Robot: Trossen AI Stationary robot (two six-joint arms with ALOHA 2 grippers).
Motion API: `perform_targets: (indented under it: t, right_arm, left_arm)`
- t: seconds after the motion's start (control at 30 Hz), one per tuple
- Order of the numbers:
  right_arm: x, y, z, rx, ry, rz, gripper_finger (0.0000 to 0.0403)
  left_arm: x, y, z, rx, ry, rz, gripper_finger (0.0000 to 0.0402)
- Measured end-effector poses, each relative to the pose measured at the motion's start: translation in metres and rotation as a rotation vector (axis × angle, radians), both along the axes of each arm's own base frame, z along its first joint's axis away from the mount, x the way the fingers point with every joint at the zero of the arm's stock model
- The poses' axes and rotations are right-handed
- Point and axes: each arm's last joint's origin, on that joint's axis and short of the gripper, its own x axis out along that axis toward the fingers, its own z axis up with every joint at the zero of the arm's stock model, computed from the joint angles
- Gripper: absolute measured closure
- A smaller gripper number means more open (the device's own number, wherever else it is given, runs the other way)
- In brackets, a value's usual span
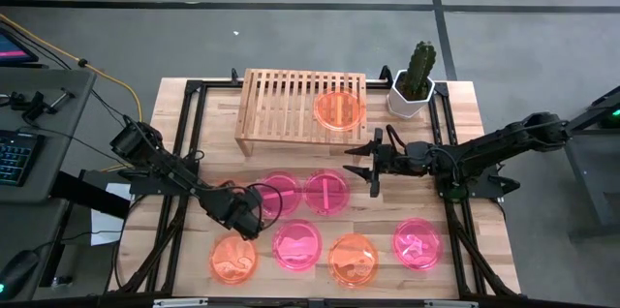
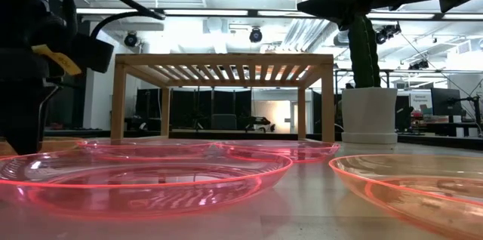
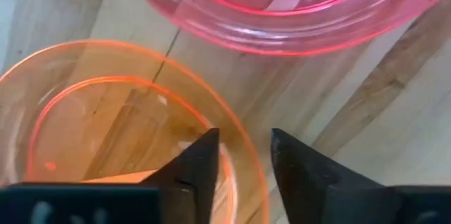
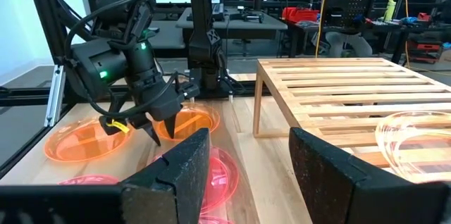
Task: Place and stack plates onto a shelf
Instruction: Stack the orange plate on top of the other orange plate on the shelf
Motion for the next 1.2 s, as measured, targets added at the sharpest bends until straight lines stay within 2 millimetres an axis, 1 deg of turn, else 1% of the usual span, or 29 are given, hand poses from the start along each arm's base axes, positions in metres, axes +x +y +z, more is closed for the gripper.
perform_targets:
  t: [0.23, 0.3, 0.47, 0.57, 0.63, 0.73, 0.87, 1.03, 1.13, 1.2]
  right_arm:
    - [0.0, 0.0, 0.0, -0.001, 0.0, 0.0, 0.0217]
    - [0.0, 0.0, 0.0, -0.001, 0.0, 0.0, 0.0217]
    - [0.0, 0.0, 0.0, -0.001, 0.0, 0.0, 0.0217]
    - [0.0, 0.0, 0.0, -0.002, 0.001, 0.0, 0.0217]
    - [0.0, 0.0, 0.0, -0.002, 0.001, 0.0, 0.0217]
    - [0.0, 0.0, 0.0, -0.002, 0.001, 0.0, 0.0217]
    - [0.0, 0.0, 0.0, -0.002, 0.001, 0.0, 0.0217]
    - [0.0, 0.0, 0.0, -0.002, 0.001, 0.0, 0.0217]
    - [0.0, 0.0, 0.0, -0.013, 0.001, 0.001, 0.0217]
    - [0.0, 0.0, 0.001, -0.032, -0.01, 0.002, 0.0217]
  left_arm:
    - [-0.004, 0.002, 0.0, 0.025, 0.036, 0.0, 0.0388]
    - [-0.004, 0.002, 0.0, 0.026, 0.037, 0.0, 0.0396]
    - [-0.004, 0.002, 0.001, 0.003, 0.045, -0.006, 0.04]
    - [-0.003, -0.002, 0.011, -0.042, 0.051, -0.027, 0.0401]
    - [-0.003, -0.006, 0.025, -0.067, 0.036, -0.054, 0.0401]
    - [-0.001, -0.012, 0.051, -0.103, -0.022, -0.095, 0.0401]
    - [-0.004, -0.019, 0.093, -0.149, -0.115, -0.133, 0.0401]
    - [-0.011, -0.023, 0.145, -0.179, -0.234, -0.174, 0.0401]
    - [-0.015, -0.024, 0.173, -0.159, -0.33, -0.247, 0.0402]
    - [-0.014, -0.023, 0.192, -0.108, -0.425, -0.307, 0.0401]
